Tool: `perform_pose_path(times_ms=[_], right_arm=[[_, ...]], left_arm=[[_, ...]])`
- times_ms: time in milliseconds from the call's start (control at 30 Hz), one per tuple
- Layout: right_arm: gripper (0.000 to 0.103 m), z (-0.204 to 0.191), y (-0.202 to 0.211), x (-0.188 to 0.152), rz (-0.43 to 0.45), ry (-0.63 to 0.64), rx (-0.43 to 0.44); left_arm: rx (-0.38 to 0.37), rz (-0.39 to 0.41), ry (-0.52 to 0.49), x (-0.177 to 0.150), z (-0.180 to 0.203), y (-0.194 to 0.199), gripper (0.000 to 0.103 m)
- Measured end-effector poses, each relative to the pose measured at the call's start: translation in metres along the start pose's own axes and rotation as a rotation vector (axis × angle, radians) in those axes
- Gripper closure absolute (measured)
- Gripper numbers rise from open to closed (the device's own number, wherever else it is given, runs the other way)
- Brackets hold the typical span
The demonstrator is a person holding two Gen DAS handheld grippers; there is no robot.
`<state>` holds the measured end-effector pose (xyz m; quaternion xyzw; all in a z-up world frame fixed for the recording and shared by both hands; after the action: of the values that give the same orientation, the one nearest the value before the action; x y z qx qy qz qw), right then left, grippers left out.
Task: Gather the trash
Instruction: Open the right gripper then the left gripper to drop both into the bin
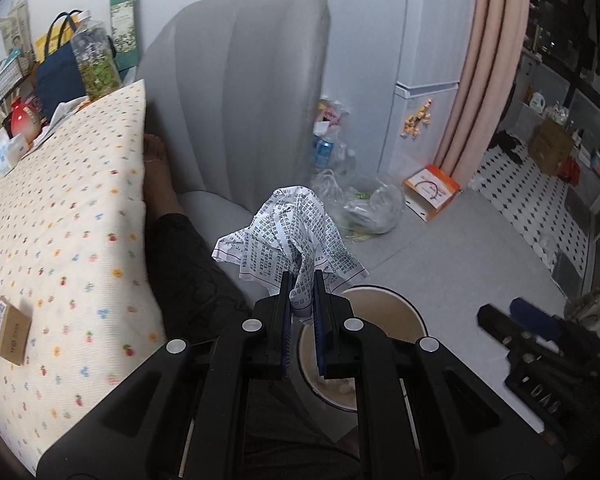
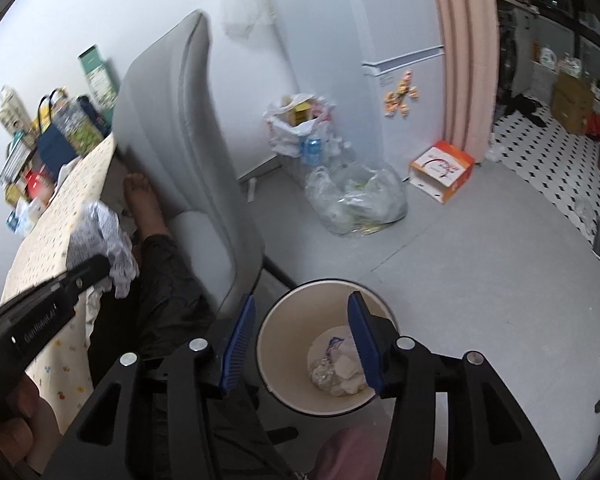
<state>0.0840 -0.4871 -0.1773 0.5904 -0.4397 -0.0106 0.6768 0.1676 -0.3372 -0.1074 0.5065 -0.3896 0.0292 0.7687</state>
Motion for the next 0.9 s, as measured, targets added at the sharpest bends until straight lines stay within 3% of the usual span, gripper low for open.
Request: perform_pose_path(times_ms=[333,400,433,467,600,767,900], right_arm=[[0.047,0.049,0.016,0.011,0.04,-0.066,-0.084],[0.046,0.052,0.018,0.013,0.045,-0.072,-0.089],[0.046,0.053,0.019,0.014,0.048,-0.076,-0.091],[0.045,0.053,0.02,0.014,0.051,-0.077,-0.092],[0.042,0.047,0.029,0.016,0.066,-0.06,-0.089],[0.029,0.026,0.047,0.019,0.098,-0.034,-0.073],[0.021,0.006,0.065,0.021,0.133,-0.011,-0.055]], left_arm=[[-0.1,-0.052,-0.056,-0.001,0.046,-0.026,0.091],[-0.113,-0.057,-0.057,-0.002,0.05,-0.026,0.07],[-0.116,-0.044,-0.059,-0.001,0.051,-0.023,0.052],[-0.117,-0.03,-0.06,0.0,0.051,-0.019,0.043],[-0.119,-0.001,-0.04,0.005,0.043,-0.005,0.03],[-0.087,0.063,-0.019,0.013,0.027,0.025,0.009],[-0.073,0.106,0.009,0.015,0.01,0.049,0.006]])
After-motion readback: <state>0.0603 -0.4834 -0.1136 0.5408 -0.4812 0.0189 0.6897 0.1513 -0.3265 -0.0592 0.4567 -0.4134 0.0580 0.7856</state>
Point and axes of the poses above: each gripper's, at about its wrist camera, not at the fingertips, and y roughly against the way its jaws point, z to its right, x to its top, the point moved 5 cm from there along -y, roughly the way its jaws point, and after that the axes turned 15 degrees about -x, right-handed, at the moved point
